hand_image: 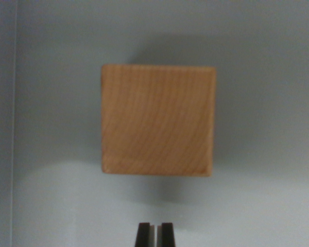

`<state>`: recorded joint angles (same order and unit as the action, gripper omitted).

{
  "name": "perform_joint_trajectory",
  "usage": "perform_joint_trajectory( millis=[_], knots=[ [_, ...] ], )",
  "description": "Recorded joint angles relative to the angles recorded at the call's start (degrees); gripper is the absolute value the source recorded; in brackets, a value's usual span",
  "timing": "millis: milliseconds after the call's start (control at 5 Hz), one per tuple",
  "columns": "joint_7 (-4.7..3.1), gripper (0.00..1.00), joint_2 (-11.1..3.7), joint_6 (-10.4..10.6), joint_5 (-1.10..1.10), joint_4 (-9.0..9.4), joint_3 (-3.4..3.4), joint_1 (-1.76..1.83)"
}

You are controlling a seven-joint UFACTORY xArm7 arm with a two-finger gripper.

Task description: Push wooden cube

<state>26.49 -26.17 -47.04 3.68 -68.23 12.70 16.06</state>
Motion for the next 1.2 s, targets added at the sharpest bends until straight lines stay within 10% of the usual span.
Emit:
perform_joint_trajectory(
  millis=[1200],
  knots=[
    [0.42,0.00,-0.43,0.72,0.08,0.40,0.19,0.31]
  ],
)
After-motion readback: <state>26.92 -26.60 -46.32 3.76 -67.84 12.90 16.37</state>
